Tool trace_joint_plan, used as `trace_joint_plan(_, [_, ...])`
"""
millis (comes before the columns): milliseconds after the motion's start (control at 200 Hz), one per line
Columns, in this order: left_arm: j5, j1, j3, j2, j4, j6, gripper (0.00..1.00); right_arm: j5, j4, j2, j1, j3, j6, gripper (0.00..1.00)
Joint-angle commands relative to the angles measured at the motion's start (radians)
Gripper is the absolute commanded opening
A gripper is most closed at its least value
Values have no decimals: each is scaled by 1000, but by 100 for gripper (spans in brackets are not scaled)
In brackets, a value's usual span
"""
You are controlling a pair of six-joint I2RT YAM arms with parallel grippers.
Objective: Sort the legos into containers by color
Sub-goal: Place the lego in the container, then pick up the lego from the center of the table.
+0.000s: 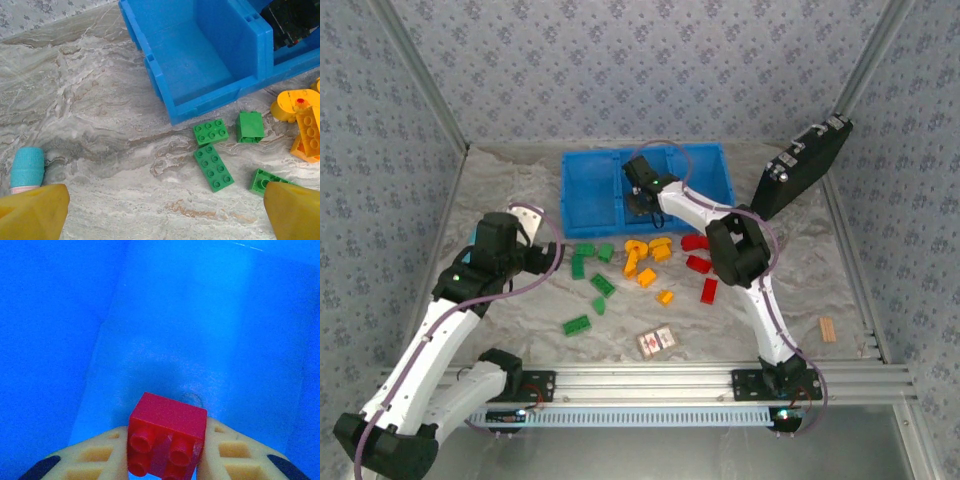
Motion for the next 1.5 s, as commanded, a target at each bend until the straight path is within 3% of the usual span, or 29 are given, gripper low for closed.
trace_joint_plan(0, [-11, 5, -4, -5, -13, -16, 100, -8, -19, 6, -11, 21, 16, 35])
trace_joint_plan(455, [8, 5, 13, -19, -33, -66, 100, 9, 28, -203, 16, -136, 28, 57])
trace_joint_plan(720, [20, 5, 7, -59, -33, -80, 100, 64, 12, -412, 46, -304, 58, 57])
trace_joint_plan(955, [-41, 5, 8, -30, -24, -64, 100, 158, -96, -708, 108, -592, 250, 57])
trace_joint_plan(1175, [35, 5, 12, 16, 61, -45, 100, 270, -202, -951, 184, -910, 560, 59])
trace_joint_plan(1395, [85, 1, 139, 100, 40, -16, 100, 298, -232, -1064, 222, -1074, 716, 62])
trace_joint_plan(1500, [-13, -1, 271, 169, -32, -56, 100, 295, -233, -1067, 214, -1104, 726, 64])
